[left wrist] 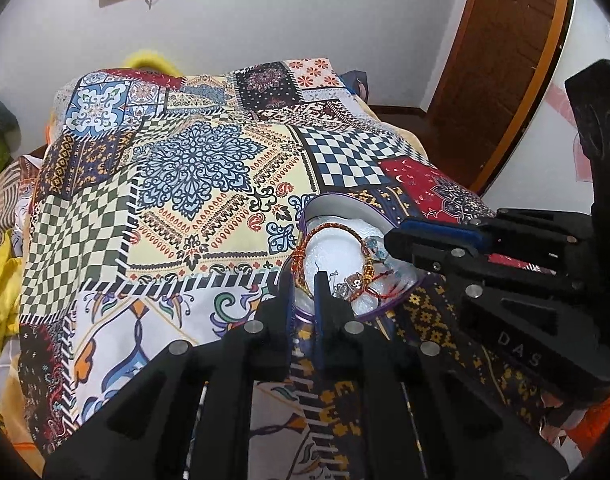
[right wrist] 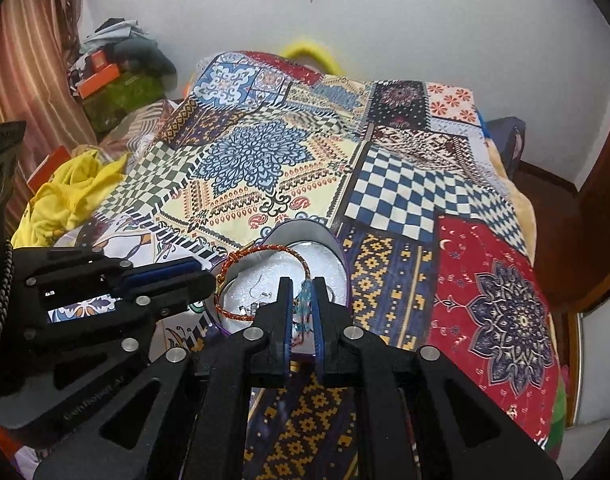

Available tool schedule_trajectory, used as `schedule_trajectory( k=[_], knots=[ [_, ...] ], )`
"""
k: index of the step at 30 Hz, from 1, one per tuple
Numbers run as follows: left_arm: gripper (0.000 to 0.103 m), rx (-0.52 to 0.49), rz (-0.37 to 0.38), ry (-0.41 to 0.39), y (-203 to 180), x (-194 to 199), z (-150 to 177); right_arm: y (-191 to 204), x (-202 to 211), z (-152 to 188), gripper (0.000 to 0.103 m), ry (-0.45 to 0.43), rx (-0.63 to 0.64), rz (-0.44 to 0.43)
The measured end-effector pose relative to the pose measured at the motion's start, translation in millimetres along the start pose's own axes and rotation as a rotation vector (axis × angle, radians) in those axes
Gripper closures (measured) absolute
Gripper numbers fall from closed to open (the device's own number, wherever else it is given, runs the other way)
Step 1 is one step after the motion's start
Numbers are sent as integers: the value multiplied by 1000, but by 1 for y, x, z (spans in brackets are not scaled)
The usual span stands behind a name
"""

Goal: Organize jewelry
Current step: 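Open both tools to drop the bracelet and strand into the tin, then lower the open right tool onto the gold rings on the quilt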

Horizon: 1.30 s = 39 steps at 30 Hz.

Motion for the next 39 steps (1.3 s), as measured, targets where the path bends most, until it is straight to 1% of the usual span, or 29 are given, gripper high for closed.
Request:
schedule_trajectory(
  k=[2, 3, 4, 5, 7, 10, 12, 14, 16, 21, 23, 24, 28, 32, 39],
  knots=[
    [89, -9, -3, -11, -1, 6, -1, -1, 5, -1, 84, -9, 0, 2],
    [87, -15, -8, -20, -1, 11, -2, -1, 8, -2, 81, -14, 1, 3],
    [84, -18, -11, -27, -2, 15, -3, -1, 12, -3, 76, -22, 3, 6],
    [82, -20, -12, -36, -2, 20, -5, -1, 15, -3, 71, -28, 3, 9],
    [81, -24, -15, -52, -3, 29, -7, -1, 23, -4, 67, -44, 1, 14],
    [81, -27, -19, -74, -5, 43, -11, 2, 37, -5, 66, -67, 0, 13],
    [78, -29, -22, -88, -6, 53, -13, 3, 45, -5, 66, -80, 2, 14],
    [72, -33, -28, -106, -8, 64, -14, 5, 56, -5, 66, -99, 5, 11],
    [71, -37, -32, -121, -9, 75, -15, 9, 68, -4, 66, -120, 15, 15],
    [70, -47, -41, -139, -13, 96, -12, 14, 91, 1, 66, -159, 28, 22],
    [65, -54, -52, -143, -15, 103, -9, 17, 99, 5, 66, -169, 29, 19],
    [65, -55, -53, -145, -16, 106, -7, 19, 102, 8, 66, -171, 30, 16],
    [64, -55, -46, -144, -19, 117, 2, 21, 111, 20, 66, -181, 38, 27],
    [64, -58, -40, -131, -23, 120, 13, 22, 115, 33, 66, -170, 38, 33],
    [64, -71, -28, -82, -31, 113, 37, 19, 112, 54, 66, -141, 16, 36]
  ],
)
Point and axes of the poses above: each gripper's, at about its wrist camera, not at the fingertips, and x roughly against the way its jaws point, y to its left, z to its underside, the point moved 9 cm from there along -x, roughly the way its jaws point, and after that the axes turned 9 degrees about -x, right-handed, at the moved point
